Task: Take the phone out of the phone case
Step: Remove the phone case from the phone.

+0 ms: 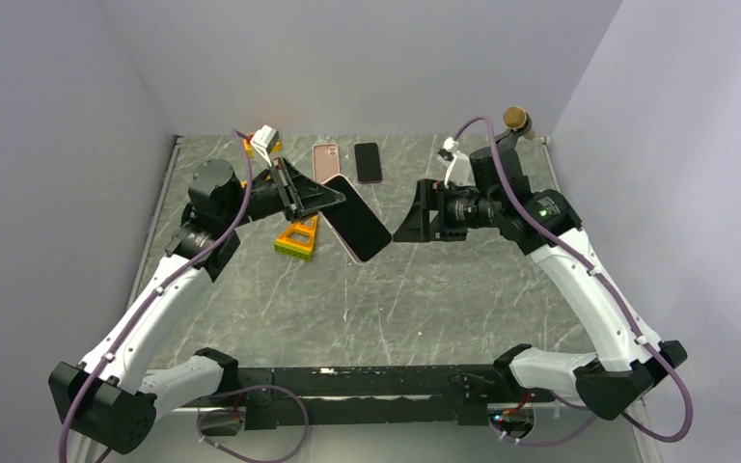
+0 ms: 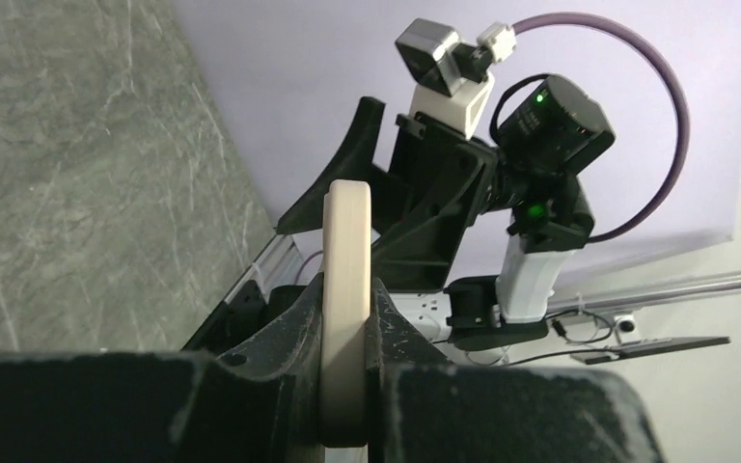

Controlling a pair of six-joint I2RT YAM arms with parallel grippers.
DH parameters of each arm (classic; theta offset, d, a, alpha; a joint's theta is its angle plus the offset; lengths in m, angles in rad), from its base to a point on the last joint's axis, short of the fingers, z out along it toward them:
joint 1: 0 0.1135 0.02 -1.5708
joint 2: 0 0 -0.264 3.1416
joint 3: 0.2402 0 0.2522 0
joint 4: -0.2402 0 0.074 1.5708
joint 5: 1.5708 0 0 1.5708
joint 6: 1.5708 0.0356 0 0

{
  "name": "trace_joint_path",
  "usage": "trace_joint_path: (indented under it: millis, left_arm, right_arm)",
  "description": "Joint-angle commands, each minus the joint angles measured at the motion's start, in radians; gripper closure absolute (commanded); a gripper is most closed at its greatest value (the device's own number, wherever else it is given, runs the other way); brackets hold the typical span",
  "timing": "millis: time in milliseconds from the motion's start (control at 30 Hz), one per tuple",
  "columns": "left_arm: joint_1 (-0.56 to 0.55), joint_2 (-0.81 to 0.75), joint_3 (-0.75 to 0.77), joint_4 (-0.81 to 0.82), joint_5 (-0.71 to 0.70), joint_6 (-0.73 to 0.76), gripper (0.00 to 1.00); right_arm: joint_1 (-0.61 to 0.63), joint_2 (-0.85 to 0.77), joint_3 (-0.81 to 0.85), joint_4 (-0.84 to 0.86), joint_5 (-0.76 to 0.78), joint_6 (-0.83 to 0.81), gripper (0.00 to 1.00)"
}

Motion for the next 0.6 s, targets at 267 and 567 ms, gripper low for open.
trace_joint_path:
  millis: [267,567]
  left_arm:
    - [0.001,0.0,0.138,-0.1,0.061,0.147,1.0]
    - [0.0,0.001,0.114,-0.032,0.077,0.101,1.0]
  right_arm:
    - [-0.005,0.011,0.097,0.053,-0.275,0.084,0.64]
    - [-0.006,-0.015,-0.072,0.42,-0.473,0.262,0.63]
